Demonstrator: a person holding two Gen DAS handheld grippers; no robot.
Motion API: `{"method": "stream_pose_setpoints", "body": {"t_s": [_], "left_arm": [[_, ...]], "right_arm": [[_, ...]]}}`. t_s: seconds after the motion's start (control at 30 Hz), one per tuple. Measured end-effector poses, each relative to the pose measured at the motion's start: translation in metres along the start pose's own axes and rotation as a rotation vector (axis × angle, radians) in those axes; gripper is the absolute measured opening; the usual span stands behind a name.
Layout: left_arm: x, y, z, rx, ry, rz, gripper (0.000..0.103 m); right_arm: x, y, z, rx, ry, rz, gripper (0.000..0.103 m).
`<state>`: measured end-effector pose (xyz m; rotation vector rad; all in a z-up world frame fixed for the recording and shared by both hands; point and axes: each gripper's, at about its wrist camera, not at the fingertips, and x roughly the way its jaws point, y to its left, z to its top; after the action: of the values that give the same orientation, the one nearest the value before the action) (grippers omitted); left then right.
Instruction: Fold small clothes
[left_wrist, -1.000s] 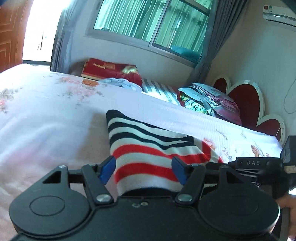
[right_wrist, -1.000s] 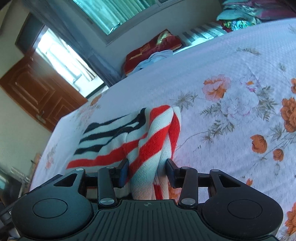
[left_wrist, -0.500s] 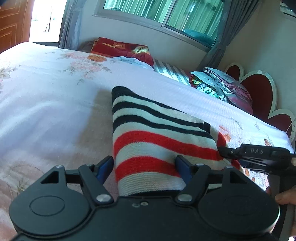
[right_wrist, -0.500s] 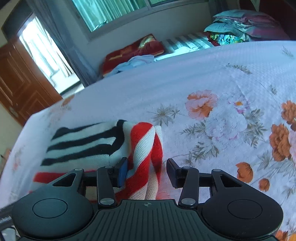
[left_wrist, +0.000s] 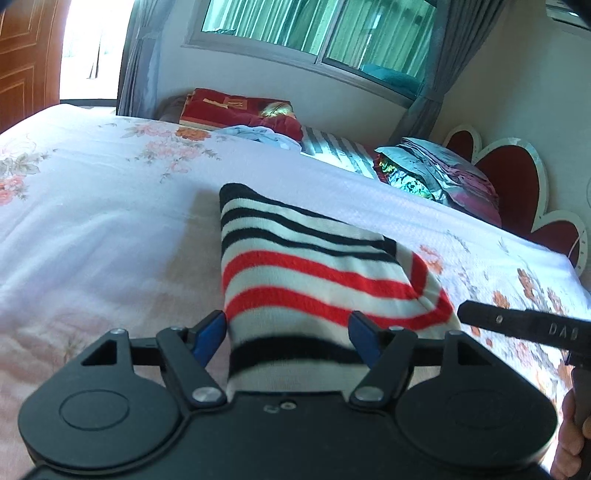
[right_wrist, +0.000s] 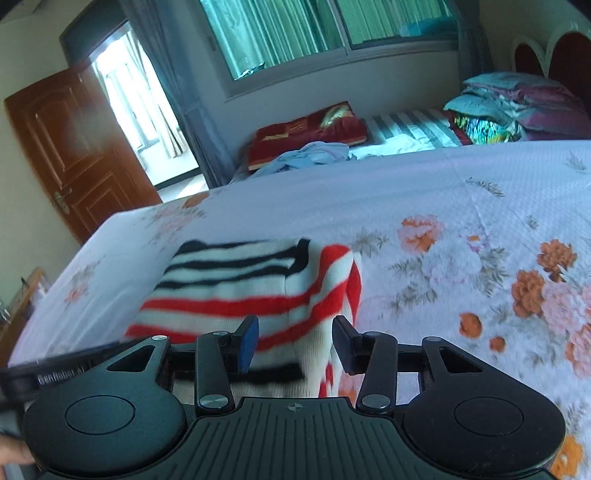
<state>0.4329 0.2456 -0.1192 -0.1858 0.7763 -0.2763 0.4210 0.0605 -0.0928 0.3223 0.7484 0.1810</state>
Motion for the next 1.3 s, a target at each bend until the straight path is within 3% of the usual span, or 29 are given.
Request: {"method": "stream_pose_setpoints", "body": {"t_s": [0.17,0.27,0.43,0.53,0.83,0.87,0.9,1.0,1.2,1.3], "left_arm": [[-0.020,-0.002,-0.024,0.045,0.002,0.011,0.071],[-0.016,0.003,-0.039,0.034,0.041,0.007,0.072],[-0.021,0.007,-0.037,-0.003,0.047,-0.001,0.069],[-0.034,0.005,-0.044,0.031,0.031,-0.004,0.071],[-0.029,0.005,-0.055,0.036,0.081,-0.008,0.072],[-0.029,0.003,-0.053,0.047,0.081,-0.008,0.077],[-0.030,0.000,-0.052,0.064,0.080,-0.002,0.084],[-0.030,-0.005,-0.048,0.091,0.091,0.019,0.092],[-0.027,-0.010,-0.042,0.064,0.182,0.149,0.096],[-0.031,-0.015,-0.039,0.084,0.185,0.202,0.097]], "right_arm": [[-0.015,0.008,-0.029,-0.071,0.012,-0.030,0.045],[-0.008,0.006,-0.048,-0.096,0.049,-0.075,0.036],[-0.003,-0.003,-0.053,-0.011,0.050,-0.083,0.036],[-0.021,0.008,-0.058,-0.066,0.008,-0.100,0.036],[-0.015,-0.003,-0.089,0.004,0.073,-0.179,0.037],[-0.014,0.000,-0.089,-0.003,0.075,-0.193,0.037],[-0.012,0.003,-0.088,-0.016,0.078,-0.205,0.037],[-0.006,0.007,-0.091,-0.018,0.083,-0.226,0.037],[-0.005,0.008,-0.091,-0.014,0.087,-0.241,0.037],[-0.005,0.010,-0.090,-0.032,0.089,-0.264,0.049]]}}
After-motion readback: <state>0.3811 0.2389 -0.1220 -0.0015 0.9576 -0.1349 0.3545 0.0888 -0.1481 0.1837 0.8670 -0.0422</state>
